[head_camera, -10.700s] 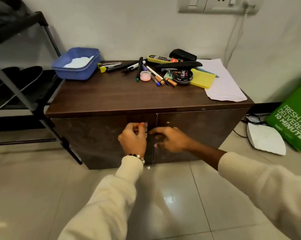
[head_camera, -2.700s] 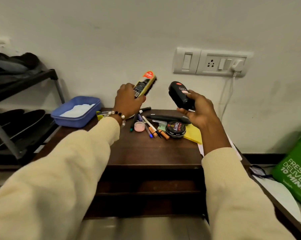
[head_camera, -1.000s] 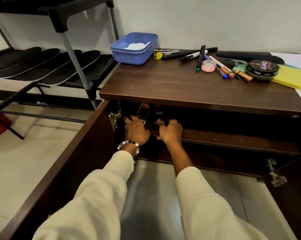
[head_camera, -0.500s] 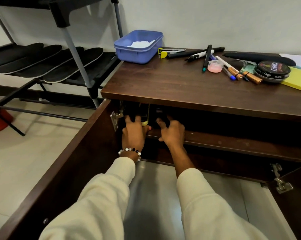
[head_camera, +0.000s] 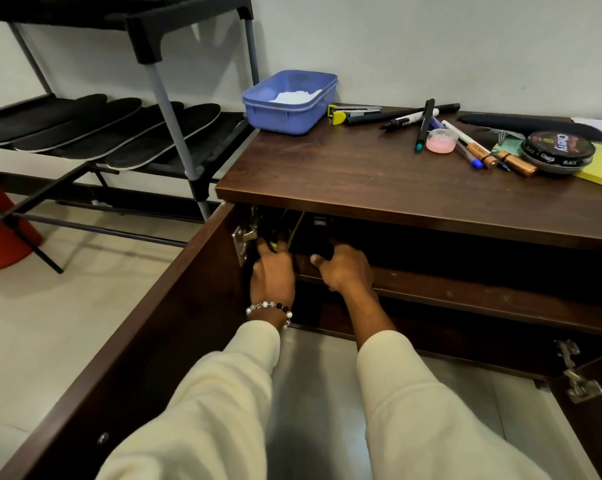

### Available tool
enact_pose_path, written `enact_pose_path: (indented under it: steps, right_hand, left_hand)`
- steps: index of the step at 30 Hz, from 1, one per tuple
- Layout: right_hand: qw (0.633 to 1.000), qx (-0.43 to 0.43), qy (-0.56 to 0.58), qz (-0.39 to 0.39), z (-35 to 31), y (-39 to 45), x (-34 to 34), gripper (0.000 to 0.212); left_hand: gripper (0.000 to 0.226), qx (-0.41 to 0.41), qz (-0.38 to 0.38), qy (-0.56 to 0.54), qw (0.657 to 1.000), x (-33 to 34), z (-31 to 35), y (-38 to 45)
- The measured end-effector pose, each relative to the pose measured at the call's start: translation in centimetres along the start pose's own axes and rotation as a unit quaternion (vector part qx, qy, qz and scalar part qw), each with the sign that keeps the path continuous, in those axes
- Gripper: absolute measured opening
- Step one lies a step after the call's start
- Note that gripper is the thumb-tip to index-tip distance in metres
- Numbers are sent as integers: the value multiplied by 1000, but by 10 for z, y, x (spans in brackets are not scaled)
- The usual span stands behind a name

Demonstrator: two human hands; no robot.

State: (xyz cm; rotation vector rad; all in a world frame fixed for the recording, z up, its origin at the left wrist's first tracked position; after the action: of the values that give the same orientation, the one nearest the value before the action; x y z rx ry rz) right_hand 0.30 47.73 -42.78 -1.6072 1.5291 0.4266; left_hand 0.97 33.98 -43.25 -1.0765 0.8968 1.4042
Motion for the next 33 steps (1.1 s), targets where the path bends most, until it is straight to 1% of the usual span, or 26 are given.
enact_pose_path:
  steps: [2, 3, 6, 10, 13, 15, 16, 17, 19, 20, 21, 22, 23, 25, 26, 27, 28, 29, 31, 33]
  right_hand:
    - [999, -19, -34, -13, -3, -6, 1, 41]
    - [998, -31, -44, -19, -4, -9, 1, 44]
    - [996, -57, -61, -34, -6, -13, 4, 58]
    - [995, -57, -66, -41, -8, -18, 10, 61]
    - [996, -57, -59, -45, -9, -19, 10, 63]
    - [996, -59, -45, -40, -8, -23, 10, 66]
    - [997, -60, -37, -34, -8, -26, 10, 67]
    - [997, -63, -35, -23, -5, -31, 8, 68]
    - [997, -69, -44, -14, -2, -39, 2, 65]
    - [997, -68, -38, -11, 3, -45, -8, 62]
    - [997, -69, -20, -15, 6, -51, -18, 56]
    - [997, -71, 4, -24, 12, -60, -34, 47]
    - [995, -79, 23, -53, 15, -70, -48, 35]
    - [985, -88, 47, -142, 22, -94, -76, 16]
    - [978, -92, 61, -175, 24, -108, -90, 11]
    - [975, -95, 78, -186, 29, -122, -110, 9]
    - [975, -99, 94, -178, 33, -135, -131, 8]
    - [977, -100, 109, -157, 39, -145, -151, 9]
    - [984, -95, 132, -78, 54, -165, -195, 11]
    - [986, -90, 138, 17, 69, -176, -236, 10]
  left_hand:
    - [53, 9, -8, -6, 1000, -2, -1, -2]
    - [57, 13, -14, -10, 1000, -2, -1, -3]
    - [64, 36, -42, -1, 998, -3, -3, -8]
    - [72, 67, -99, 20, 993, -6, -7, -14]
    - [86, 84, -156, 34, 984, -7, -9, -20]
    - [91, 79, -168, 44, 982, -9, -7, -26]
    - [89, 72, -161, 46, 983, -12, -5, -29]
    - [82, 65, -145, 48, 986, -20, 1, -33]
    - [52, 31, -98, 60, 993, -45, 10, -39]
    - [39, 17, -85, 65, 994, -56, 16, -42]
    - [31, 6, -89, 60, 994, -64, 20, -46]
    - [26, 11, -112, 35, 993, -70, 29, -50]
    - [25, 25, -148, -11, 989, -74, 37, -55]
    - [30, 65, -244, -129, 959, -79, 62, -68]
    - [32, 88, -276, -176, 941, -84, 74, -75]
    - [34, 115, -284, -216, 927, -91, 91, -81]
    - [34, 137, -265, -254, 920, -100, 105, -83]
    - [34, 152, -225, -293, 917, -110, 118, -85]
    - [34, 167, -127, -372, 904, -124, 142, -85]
    - [32, 183, -61, -421, 886, -132, 165, -82]
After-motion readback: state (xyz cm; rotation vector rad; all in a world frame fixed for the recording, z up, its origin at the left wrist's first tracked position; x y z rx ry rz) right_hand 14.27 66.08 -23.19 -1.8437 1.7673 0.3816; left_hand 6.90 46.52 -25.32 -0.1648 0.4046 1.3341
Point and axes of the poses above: each hand's wrist, its own y-axis towards the middle knuckle, its own x-axis out of the palm, z = x × y, the point moved 6 cm from there along y, towards the middle knuckle, and after that the axes turned 9 degrees about -z, right-handed, at the moved point
